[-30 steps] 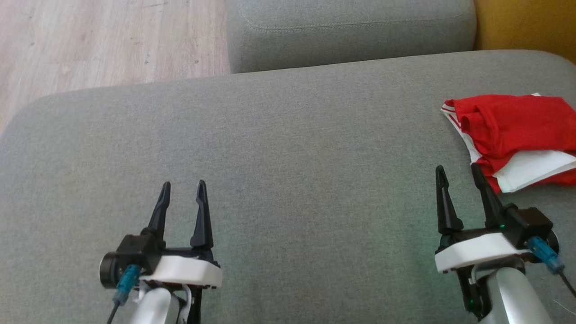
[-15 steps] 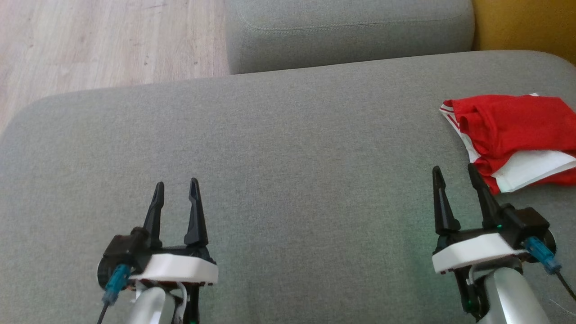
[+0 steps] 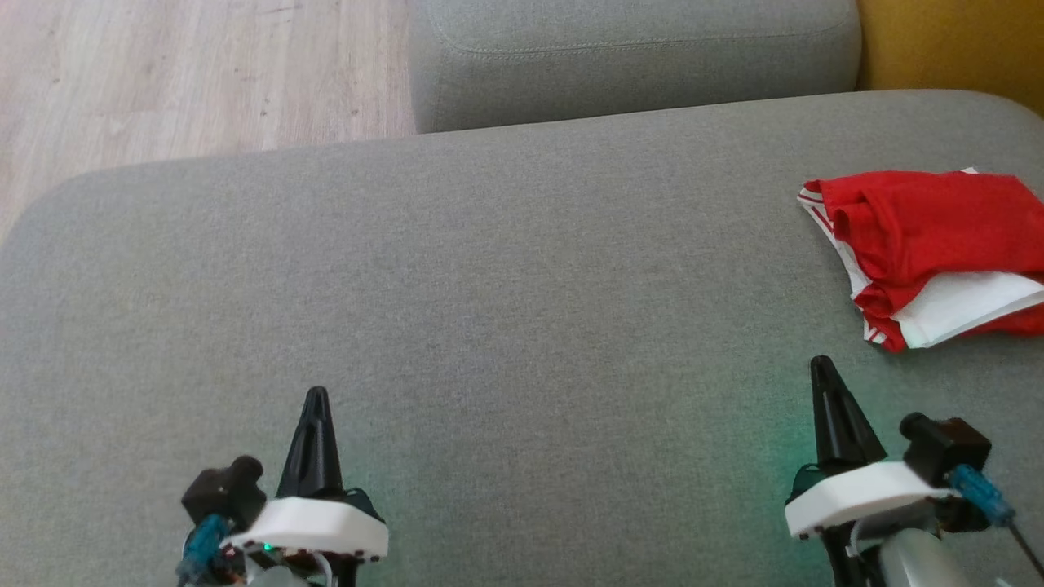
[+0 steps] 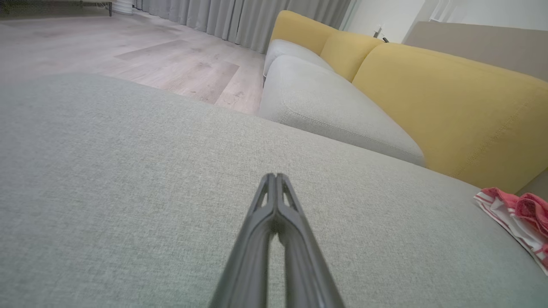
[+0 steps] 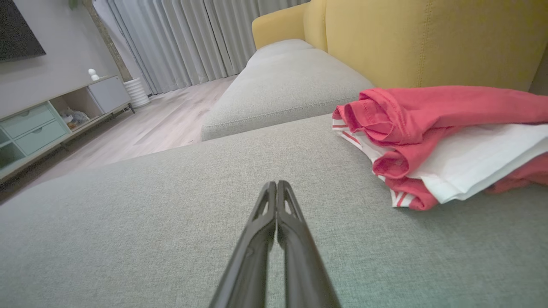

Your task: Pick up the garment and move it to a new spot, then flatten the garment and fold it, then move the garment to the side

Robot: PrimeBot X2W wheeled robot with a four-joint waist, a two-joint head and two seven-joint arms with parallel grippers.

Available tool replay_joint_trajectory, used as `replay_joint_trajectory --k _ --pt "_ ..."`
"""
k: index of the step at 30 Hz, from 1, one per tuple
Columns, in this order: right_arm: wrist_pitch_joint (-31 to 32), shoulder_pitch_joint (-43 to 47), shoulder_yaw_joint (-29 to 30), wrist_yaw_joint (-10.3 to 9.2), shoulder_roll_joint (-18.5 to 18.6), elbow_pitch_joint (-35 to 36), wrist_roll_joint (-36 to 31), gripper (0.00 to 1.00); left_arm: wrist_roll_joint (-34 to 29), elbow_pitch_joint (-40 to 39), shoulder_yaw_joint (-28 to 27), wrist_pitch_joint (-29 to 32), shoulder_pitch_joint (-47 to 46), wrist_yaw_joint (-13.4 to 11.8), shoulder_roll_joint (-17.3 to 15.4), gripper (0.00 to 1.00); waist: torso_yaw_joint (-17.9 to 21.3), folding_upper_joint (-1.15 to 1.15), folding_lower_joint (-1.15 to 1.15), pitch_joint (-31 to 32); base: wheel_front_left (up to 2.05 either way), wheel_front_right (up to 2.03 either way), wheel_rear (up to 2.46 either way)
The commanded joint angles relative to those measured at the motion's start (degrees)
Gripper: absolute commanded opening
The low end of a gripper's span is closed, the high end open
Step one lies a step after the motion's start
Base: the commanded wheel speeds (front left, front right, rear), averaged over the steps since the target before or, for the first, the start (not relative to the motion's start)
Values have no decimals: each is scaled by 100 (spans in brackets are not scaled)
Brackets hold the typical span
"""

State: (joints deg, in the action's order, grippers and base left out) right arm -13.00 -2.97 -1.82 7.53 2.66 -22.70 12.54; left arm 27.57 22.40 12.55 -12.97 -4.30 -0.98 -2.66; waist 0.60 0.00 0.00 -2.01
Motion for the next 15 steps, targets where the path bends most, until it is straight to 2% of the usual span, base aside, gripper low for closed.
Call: replay_joint_trajectory --k 1,15 --pt "48 -252 38 0 9 216 191 0 149 -194 -124 47 -236 51 -1 0 -1 0 0 3 0 0 0" --pt "280 -259 136 -1 10 297 1139 0 919 -273 -341 278 -229 148 -3 0 -8 0 0 25 0 0 0"
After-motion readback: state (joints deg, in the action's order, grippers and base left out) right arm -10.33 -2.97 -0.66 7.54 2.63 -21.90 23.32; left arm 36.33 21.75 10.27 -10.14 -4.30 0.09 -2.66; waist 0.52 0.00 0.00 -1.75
